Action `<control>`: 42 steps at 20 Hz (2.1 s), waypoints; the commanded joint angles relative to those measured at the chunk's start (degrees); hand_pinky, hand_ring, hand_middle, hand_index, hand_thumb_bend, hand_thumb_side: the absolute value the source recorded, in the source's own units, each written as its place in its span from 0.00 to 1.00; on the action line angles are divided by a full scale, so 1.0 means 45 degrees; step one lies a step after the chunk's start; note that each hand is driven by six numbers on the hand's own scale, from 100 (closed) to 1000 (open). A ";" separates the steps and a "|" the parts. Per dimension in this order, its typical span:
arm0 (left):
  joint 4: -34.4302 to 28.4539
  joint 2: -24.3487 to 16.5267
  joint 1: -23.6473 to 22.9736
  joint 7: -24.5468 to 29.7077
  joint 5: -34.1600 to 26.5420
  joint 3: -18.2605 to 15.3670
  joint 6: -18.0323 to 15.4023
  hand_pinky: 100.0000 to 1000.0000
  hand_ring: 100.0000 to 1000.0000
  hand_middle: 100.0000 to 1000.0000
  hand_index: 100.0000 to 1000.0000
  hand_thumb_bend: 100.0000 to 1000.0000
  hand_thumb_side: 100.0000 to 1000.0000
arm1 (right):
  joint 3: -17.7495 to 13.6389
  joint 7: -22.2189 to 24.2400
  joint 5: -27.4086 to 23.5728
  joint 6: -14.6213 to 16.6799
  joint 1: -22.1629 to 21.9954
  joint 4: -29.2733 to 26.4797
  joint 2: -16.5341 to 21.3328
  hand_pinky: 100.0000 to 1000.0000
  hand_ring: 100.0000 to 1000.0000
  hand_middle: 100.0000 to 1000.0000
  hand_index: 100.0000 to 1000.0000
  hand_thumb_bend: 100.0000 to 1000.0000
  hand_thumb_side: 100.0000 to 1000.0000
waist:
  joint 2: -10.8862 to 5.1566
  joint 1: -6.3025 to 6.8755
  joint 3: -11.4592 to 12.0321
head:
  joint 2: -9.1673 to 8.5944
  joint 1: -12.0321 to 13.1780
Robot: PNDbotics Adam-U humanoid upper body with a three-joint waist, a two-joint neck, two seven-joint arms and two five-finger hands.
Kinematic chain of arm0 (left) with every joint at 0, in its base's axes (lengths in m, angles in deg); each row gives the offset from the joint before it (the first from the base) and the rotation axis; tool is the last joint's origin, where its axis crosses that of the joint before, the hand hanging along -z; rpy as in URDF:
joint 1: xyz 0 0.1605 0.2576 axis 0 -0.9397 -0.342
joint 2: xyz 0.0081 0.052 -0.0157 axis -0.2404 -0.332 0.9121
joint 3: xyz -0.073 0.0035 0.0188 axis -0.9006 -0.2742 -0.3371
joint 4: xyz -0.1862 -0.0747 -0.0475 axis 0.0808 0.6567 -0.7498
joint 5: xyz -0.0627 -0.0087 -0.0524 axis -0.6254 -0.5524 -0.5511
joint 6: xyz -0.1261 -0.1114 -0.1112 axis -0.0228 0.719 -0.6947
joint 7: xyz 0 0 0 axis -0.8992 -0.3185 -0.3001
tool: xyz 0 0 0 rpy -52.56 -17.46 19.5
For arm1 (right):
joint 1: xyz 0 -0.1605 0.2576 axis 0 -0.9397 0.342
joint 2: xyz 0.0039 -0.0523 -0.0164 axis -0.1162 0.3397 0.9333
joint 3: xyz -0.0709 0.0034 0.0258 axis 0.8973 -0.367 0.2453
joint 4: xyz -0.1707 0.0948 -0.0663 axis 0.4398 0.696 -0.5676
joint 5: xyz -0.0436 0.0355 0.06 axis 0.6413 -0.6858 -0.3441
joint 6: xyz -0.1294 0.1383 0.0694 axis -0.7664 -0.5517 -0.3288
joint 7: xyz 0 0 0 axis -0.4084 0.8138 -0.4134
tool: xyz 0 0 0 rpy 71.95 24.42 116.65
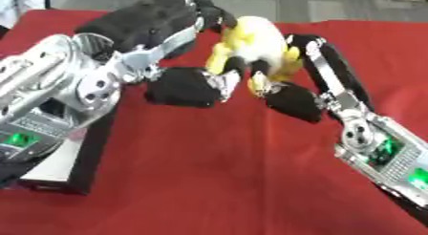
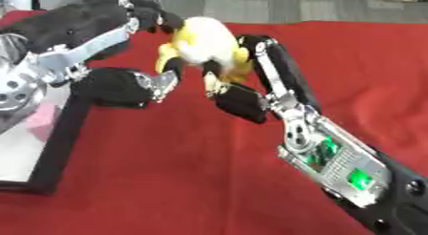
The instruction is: Pick up the objects with one hand, pass them to the other hand, and then place them into the box on the other side of the table.
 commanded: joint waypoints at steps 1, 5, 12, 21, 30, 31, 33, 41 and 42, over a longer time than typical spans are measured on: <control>-0.0052 -0.0052 0.0214 0.0648 0.0340 -0.0195 0.0847 1.00 0.83 0.79 0.93 0.00 0.55 | -0.0094 -0.0029 0.0056 0.0060 0.0164 -0.0195 0.0148 0.70 0.61 0.54 0.47 0.00 0.27 | -0.0030 -0.0117 0.0010 | -0.0149 0.0000; -0.0104 0.0022 0.0227 0.0386 0.0600 -0.0160 0.0861 1.00 0.84 0.80 0.95 0.00 0.52 | -0.0083 -0.0044 0.0052 0.0077 0.0158 -0.0195 0.0148 0.70 0.61 0.54 0.47 0.00 0.27 | -0.0035 -0.0115 -0.0010 | -0.0180 -0.0005; -0.0094 0.0085 0.0181 0.0337 0.0690 -0.0116 0.0961 1.00 0.84 0.80 0.95 0.00 0.52 | -0.0057 -0.0038 0.0055 0.0116 0.0153 -0.0195 0.0125 0.69 0.61 0.54 0.47 0.00 0.27 | -0.0016 -0.0102 -0.0042 | -0.0133 -0.0034; 0.0300 0.0242 0.0149 0.0426 0.0661 -0.0034 0.0889 1.00 0.84 0.80 0.95 0.00 0.63 | -0.0026 -0.0053 0.0158 0.0368 0.0180 -0.0195 0.0086 0.69 0.62 0.54 0.47 0.00 0.28 | 0.0021 -0.0099 -0.0135 | -0.0062 0.0004; 0.0983 0.0455 0.0106 0.0494 0.0710 0.0009 0.0535 1.00 0.84 0.79 0.95 0.00 0.75 | 0.0020 0.0329 0.0818 0.0984 0.0243 -0.0195 0.0047 0.70 0.62 0.54 0.47 0.00 0.26 | 0.0102 -0.0093 -0.0193 | -0.0060 0.0048; 0.1038 0.0475 0.0103 0.0488 0.0705 0.0013 0.0503 1.00 0.84 0.79 0.95 0.00 0.76 | 0.0026 0.0388 0.0888 0.1050 0.0244 -0.0195 0.0046 0.70 0.62 0.54 0.47 0.00 0.26 | 0.0108 -0.0097 -0.0194 | -0.0067 0.0050; 0.1103 0.0505 0.0107 0.0469 0.0674 0.0019 0.0437 1.00 0.84 0.79 0.94 0.00 0.77 | 0.0033 0.0499 0.0992 0.1136 0.0235 -0.0195 0.0049 0.70 0.62 0.54 0.47 0.00 0.25 | 0.0113 -0.0110 -0.0189 | -0.0079 0.0047; 0.1208 0.0607 0.0157 0.0472 0.0360 0.0052 0.0236 1.00 0.82 0.76 0.90 0.00 0.85 | 0.0040 0.0852 0.1293 0.1448 0.0219 -0.0195 0.0058 0.70 0.62 0.54 0.48 0.00 0.22 | 0.0077 -0.0172 -0.0160 | -0.0107 0.0071; 0.1228 0.0612 0.0158 0.0488 0.0317 0.0063 0.0193 1.00 0.82 0.76 0.90 0.00 0.85 | 0.0035 0.0882 0.1324 0.1479 0.0214 -0.0195 0.0060 0.70 0.62 0.54 0.48 0.00 0.22 | 0.0075 -0.0177 -0.0160 | -0.0107 0.0074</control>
